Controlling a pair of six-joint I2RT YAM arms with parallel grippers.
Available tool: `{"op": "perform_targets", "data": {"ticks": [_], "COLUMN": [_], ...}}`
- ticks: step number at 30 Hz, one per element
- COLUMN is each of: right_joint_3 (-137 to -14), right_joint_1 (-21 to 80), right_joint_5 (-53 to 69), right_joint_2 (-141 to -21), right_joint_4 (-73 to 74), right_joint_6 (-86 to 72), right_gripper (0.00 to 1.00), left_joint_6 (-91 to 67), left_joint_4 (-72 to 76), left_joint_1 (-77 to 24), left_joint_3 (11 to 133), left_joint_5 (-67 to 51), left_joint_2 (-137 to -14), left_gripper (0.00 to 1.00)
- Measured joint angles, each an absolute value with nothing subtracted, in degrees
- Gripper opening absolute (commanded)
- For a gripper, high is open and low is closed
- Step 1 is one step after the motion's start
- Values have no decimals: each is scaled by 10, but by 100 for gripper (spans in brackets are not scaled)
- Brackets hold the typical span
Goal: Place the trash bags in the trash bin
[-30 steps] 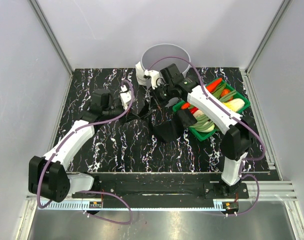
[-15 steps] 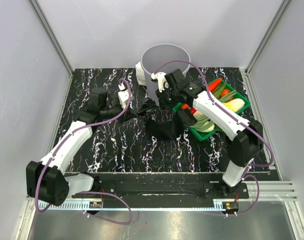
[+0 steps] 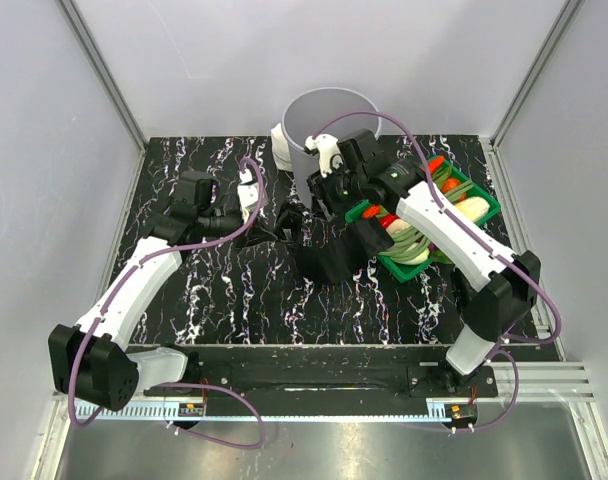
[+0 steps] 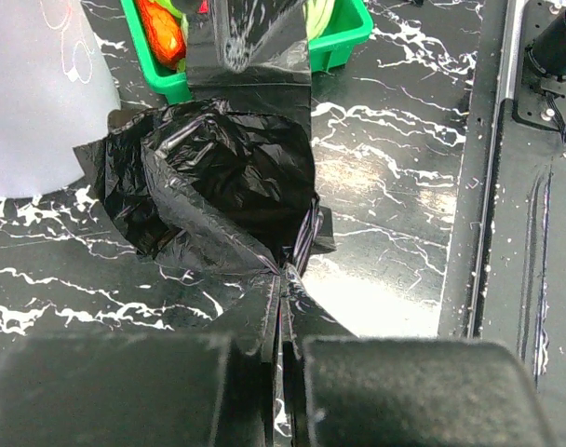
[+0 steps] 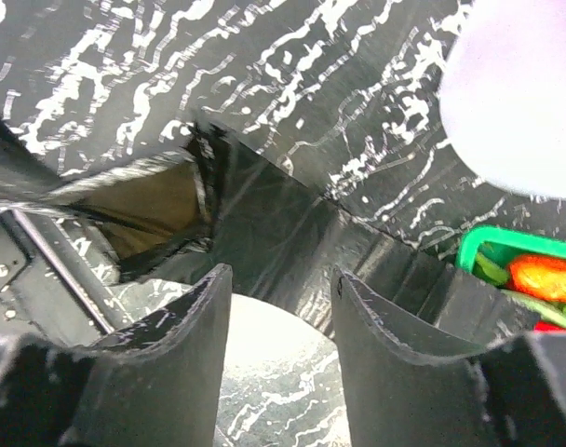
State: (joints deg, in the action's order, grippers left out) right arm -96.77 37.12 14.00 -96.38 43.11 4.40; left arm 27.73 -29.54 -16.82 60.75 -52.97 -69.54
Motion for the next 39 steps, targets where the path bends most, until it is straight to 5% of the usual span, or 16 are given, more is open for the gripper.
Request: {"op": "perform_targets", "data": {"ticks": [15,39], "right_joint_3": [-1035,-990], "right_joint_1": [405,434], "right_joint_5": [223,95], "right_joint_2": [-1011,-1054], "right_joint_4": [438,420], "right_joint_6": [36,22], "right_gripper": [73,71], "left_joint_6": [280,273], "left_joint_4": [-298,-298], "left_joint_1": [-173,-178], "left_joint_3": [608,610], "left_joint_5": [-527,-591], "left_joint_2": [-695,-667], "left_gripper": [0,0]}}
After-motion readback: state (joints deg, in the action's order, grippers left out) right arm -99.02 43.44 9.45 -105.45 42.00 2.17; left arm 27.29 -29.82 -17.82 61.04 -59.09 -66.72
